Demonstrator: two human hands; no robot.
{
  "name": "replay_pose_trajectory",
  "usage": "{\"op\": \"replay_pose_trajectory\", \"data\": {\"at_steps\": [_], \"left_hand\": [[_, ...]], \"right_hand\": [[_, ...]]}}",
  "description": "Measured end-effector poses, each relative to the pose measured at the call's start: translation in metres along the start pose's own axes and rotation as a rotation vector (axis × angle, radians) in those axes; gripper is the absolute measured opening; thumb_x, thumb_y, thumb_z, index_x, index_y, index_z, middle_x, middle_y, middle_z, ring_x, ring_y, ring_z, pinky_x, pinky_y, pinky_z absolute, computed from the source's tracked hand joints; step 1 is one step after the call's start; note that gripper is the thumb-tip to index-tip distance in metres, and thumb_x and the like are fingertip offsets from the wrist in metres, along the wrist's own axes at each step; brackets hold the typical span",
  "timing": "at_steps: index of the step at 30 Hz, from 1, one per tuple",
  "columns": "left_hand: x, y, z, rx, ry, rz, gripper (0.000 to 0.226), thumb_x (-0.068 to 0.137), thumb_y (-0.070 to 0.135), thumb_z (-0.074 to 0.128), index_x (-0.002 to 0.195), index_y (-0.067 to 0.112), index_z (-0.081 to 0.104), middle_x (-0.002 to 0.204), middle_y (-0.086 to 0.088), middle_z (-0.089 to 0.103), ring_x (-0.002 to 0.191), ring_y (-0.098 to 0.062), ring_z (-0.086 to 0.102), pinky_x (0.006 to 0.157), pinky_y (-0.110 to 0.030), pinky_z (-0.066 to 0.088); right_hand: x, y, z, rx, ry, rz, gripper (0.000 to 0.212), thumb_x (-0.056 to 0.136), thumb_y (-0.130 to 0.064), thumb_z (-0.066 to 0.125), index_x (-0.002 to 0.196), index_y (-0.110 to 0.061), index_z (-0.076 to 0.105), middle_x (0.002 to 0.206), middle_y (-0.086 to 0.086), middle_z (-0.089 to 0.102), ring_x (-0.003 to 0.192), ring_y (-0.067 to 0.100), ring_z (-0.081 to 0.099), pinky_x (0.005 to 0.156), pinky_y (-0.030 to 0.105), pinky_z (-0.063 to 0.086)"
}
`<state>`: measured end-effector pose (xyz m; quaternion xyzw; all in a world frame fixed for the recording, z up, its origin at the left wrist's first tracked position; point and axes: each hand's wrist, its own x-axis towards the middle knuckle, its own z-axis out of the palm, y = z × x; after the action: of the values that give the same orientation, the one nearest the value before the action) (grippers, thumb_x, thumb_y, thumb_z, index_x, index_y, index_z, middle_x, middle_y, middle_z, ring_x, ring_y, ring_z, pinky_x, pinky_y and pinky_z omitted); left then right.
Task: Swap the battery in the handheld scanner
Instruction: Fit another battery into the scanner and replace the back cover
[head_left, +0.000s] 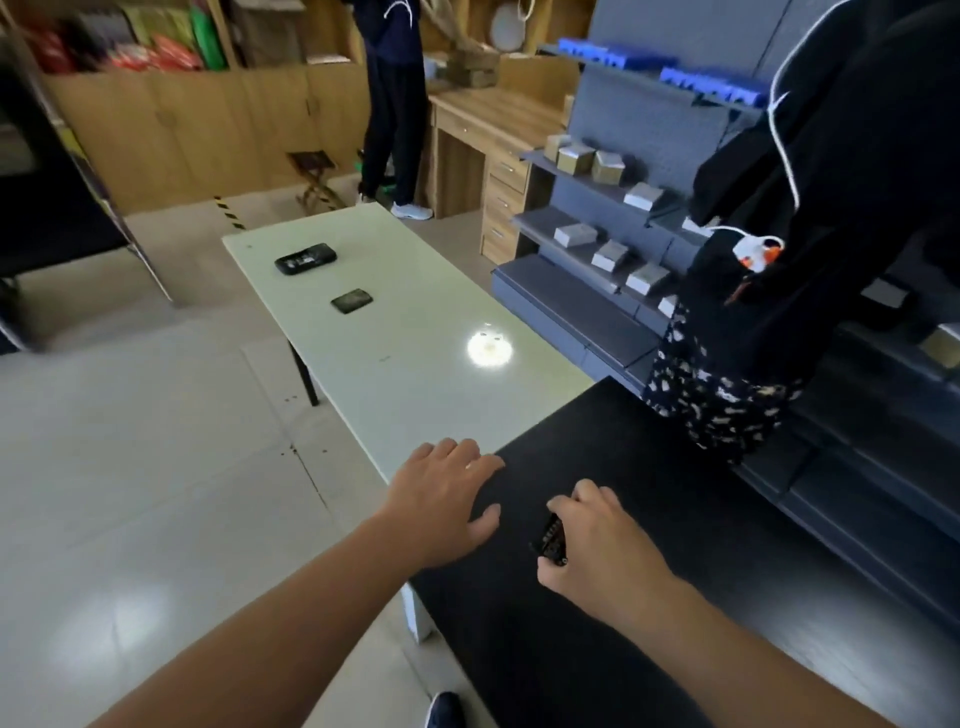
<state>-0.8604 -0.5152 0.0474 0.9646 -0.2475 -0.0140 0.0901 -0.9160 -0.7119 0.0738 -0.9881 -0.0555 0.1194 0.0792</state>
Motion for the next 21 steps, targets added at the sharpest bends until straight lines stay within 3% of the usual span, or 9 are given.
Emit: {"op": "replay_pose_trajectory", "data": {"at_steps": [11,21], "left_hand": [[0.065,-0.155,-0.024,-0.005,-0.037,-0.145,0.052,0.097,0.054,0.046,0.144,0.033,0.048,0.135,0.005,0.057,0.122,-0.019,0.053,0.110,-0.036,0.038],[0.140,-0.357,-0.053,0.008,-0.014,-0.058,0.052,0.097,0.052,0.045,0.144,0.031,0.049,0.134,0.001,0.057,0.119,-0.022,0.053,0.108,-0.037,0.037]], "right_hand": [[0.171,-0.083,-0.017,0.034,-0.043,-0.119,0.048,0.090,-0.042,0.064,0.131,-0.020,0.055,0.125,0.000,0.046,0.120,0.019,0.043,0.091,0.029,0.051],[0.326,-0.202,-0.027,-0.008,-0.017,-0.033,0.044,0.088,-0.043,0.060,0.127,-0.022,0.056,0.120,-0.001,0.043,0.118,0.018,0.043,0.089,0.026,0.051]]}}
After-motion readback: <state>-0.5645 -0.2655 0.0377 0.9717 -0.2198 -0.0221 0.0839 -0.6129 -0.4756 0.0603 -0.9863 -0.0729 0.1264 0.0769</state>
